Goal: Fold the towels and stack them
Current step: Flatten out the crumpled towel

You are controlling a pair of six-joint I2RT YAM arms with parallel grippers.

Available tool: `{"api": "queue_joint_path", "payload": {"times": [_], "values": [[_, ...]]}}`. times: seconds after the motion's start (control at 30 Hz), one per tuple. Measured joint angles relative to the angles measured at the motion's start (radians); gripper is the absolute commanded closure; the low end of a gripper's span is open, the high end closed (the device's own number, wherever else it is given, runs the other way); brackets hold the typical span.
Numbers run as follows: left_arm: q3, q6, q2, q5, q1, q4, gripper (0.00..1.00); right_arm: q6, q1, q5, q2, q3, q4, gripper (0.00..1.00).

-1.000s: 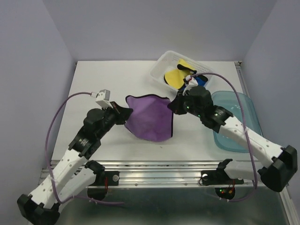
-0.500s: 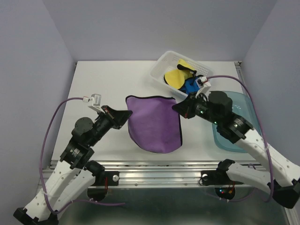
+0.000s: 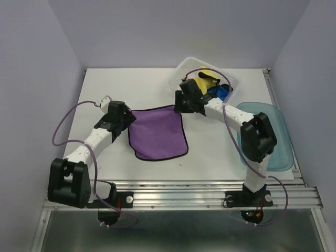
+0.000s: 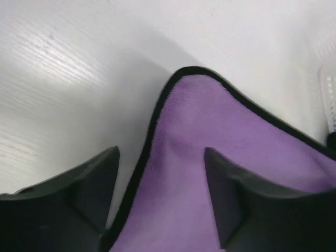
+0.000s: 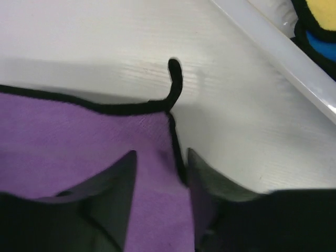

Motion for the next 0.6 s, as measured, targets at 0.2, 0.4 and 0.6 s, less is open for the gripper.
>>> {"api": "queue_joint_path", "payload": {"times": [0.2,0.4,0.6], "values": [[0.113,0.083,0.093,0.063,0.021,0.051,0.01,-0.055,-0.005,-0.004,0.023,0.063,-0.004,0.25],[0.004,0.097,-0.037,0.135,0.021,0.099,0.01,-0.056,-0.005,-0.064,-0.145,-0.108,0.041,0.0],[-0.209,0.045,-0.23,0.183,0.021,0.006,0.01,0.002,0.005,-0.114,-0.389,-0.392,0.077,0.0]]}}
